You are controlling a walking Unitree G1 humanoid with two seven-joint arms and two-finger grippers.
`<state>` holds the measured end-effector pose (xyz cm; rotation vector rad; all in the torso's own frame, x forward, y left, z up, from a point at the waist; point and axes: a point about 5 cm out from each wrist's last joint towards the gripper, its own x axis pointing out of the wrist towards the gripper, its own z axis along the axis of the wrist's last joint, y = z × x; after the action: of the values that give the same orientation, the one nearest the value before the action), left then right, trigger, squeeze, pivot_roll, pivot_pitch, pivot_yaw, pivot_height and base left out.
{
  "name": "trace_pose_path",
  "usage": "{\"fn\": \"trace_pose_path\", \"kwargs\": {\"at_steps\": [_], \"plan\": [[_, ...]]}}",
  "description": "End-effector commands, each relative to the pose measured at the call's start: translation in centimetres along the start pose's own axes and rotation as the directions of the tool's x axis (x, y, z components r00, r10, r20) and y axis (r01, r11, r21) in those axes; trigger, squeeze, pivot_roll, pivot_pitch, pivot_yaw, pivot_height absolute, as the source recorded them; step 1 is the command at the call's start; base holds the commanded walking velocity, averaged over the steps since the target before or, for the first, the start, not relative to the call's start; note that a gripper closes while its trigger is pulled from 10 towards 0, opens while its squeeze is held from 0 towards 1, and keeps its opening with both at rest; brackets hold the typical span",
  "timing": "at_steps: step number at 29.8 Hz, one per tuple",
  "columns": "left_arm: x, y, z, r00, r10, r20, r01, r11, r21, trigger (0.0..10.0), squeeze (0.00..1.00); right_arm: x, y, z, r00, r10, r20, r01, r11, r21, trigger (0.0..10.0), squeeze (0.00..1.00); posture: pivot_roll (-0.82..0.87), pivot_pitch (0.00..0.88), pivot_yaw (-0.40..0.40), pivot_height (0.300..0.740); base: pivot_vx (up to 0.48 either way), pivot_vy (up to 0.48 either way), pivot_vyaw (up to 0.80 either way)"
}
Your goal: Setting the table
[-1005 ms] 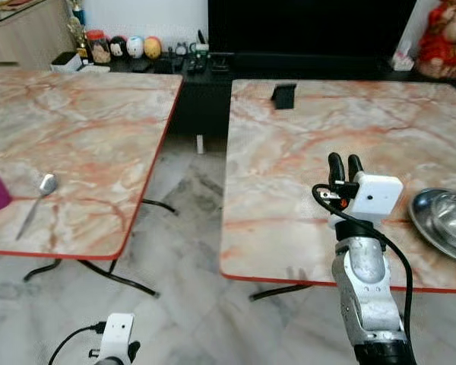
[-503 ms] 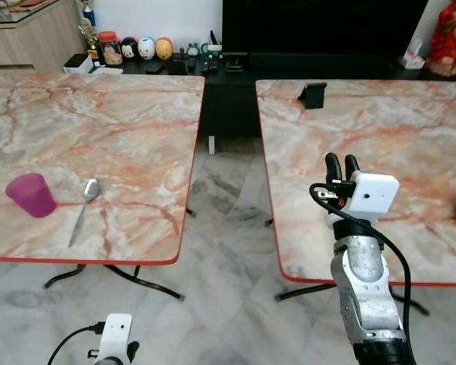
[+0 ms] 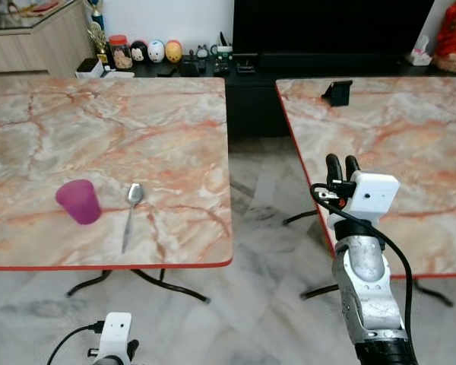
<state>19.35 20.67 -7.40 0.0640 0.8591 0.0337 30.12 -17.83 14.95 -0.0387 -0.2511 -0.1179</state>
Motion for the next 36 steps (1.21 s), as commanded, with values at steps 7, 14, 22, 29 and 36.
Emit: {"fn": "trace_pose_path", "kwargs": {"at_steps": [7,14,22,29,36], "plan": [[-0.07,0.75,-0.12,1.0,0.021,-0.014,-0.021,1.0,-0.001,10.0,0.0,0.35,0.9,0.92,0.999,0.037,0.04,-0.037,0.999,-0.009,10.0,0.0,0.02,0.0,0.001,0.74,0.0,0.39,0.0],[-0.09,0.77,-0.17,1.0,0.021,-0.015,-0.021,1.0,0.001,10.0,0.0,0.35,1.07,0.74,0.998,0.049,0.032,-0.049,0.999,-0.003,10.0,0.0,0.02,0.0,0.003,0.74,0.0,0.387,0.0],[-0.11,0.8,-0.21,1.0,0.02,-0.014,-0.02,1.0,0.002,10.0,0.0,0.44,1.24,0.54,0.998,0.049,0.026,-0.05,0.999,0.005,10.0,0.0,0.02,0.0,0.003,0.74,0.0,0.375,0.0],[-0.13,0.81,-0.26,1.0,0.019,-0.013,-0.019,1.0,0.004,10.0,0.0,0.61,1.15,0.63,0.998,0.049,0.03,-0.049,0.999,0.003,10.0,0.0,0.02,0.0,0.006,0.74,0.0,0.376,0.0],[-0.14,0.82,-0.29,1.0,0.02,-0.013,-0.02,1.0,0.005,10.0,0.0,0.61,0.85,0.52,0.999,0.043,0.028,-0.043,0.999,0.0,10.0,0.0,0.02,0.0,0.004,0.74,0.0,0.376,0.0]]}}
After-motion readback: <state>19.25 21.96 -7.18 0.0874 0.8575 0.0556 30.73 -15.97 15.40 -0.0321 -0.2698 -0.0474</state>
